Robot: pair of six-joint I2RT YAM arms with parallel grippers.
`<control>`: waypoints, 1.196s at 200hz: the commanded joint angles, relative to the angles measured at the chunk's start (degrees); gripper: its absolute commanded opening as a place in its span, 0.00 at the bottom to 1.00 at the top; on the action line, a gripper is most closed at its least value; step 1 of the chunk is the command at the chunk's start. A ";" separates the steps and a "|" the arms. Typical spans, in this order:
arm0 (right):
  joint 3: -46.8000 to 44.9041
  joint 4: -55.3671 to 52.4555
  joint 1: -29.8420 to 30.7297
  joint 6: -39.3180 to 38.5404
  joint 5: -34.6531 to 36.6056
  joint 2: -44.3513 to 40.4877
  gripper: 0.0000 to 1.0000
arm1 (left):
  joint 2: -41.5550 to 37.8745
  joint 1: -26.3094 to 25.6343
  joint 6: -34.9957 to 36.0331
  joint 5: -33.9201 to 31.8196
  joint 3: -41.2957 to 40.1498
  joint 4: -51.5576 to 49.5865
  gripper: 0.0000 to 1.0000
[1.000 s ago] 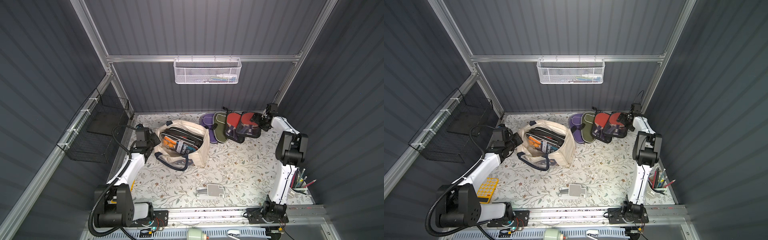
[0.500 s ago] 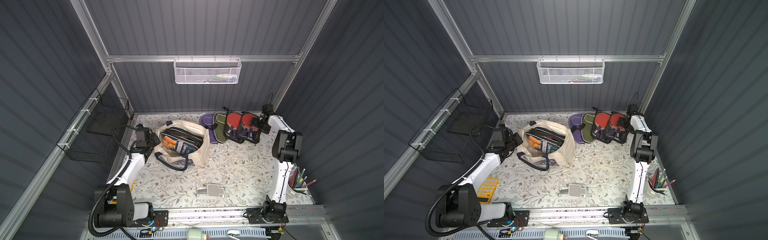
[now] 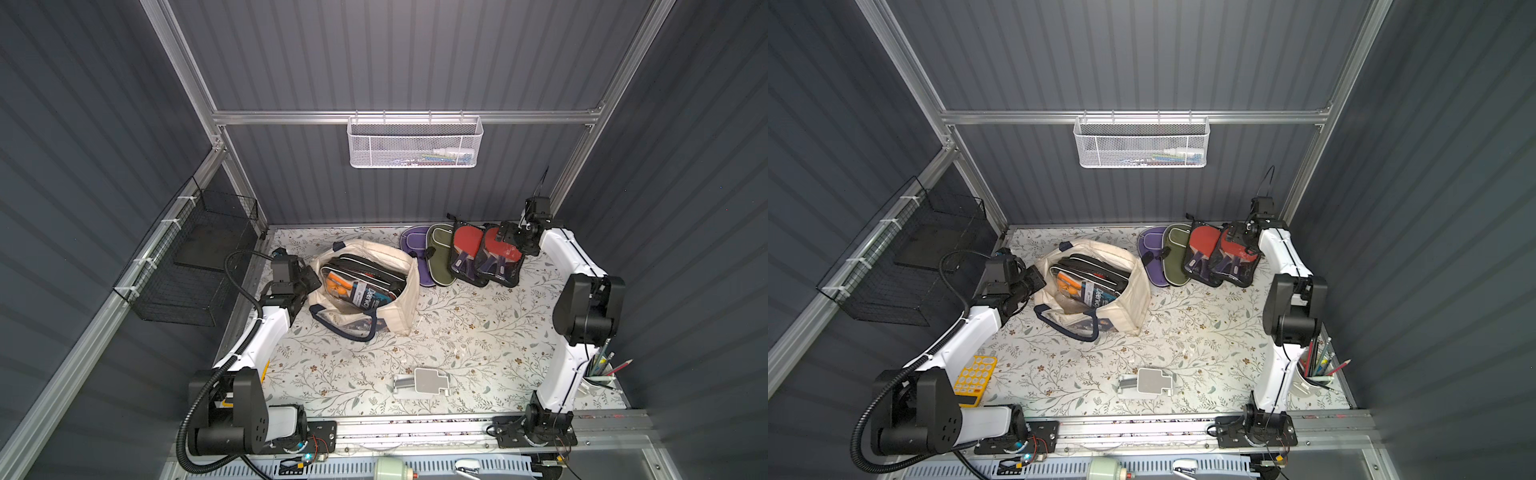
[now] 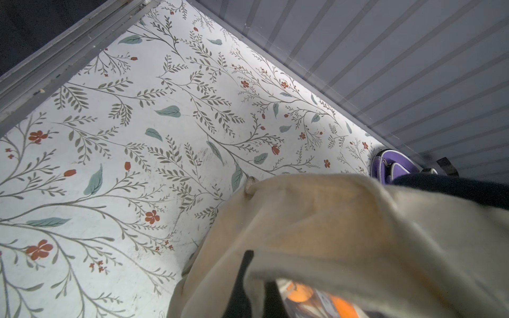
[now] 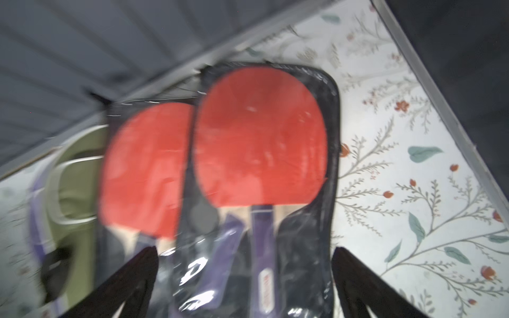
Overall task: Remove the ping pong set from the canvas bag
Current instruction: Place the ping pong set at the ping pong set, then pick up the ping pong set from the canvas bag.
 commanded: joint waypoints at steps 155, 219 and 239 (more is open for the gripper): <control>-15.69 3.73 29.19 -10.55 -9.45 -35.97 0.99 | 0.61 0.55 0.27 4.51 2.48 -2.29 0.00; -6.72 -2.74 43.09 -15.41 -12.13 -30.76 0.99 | 0.23 0.55 -0.28 6.08 1.08 -0.87 0.00; -2.87 -4.83 47.14 -16.78 -11.78 -25.94 0.98 | -0.05 0.55 -0.28 6.40 0.77 -0.39 0.00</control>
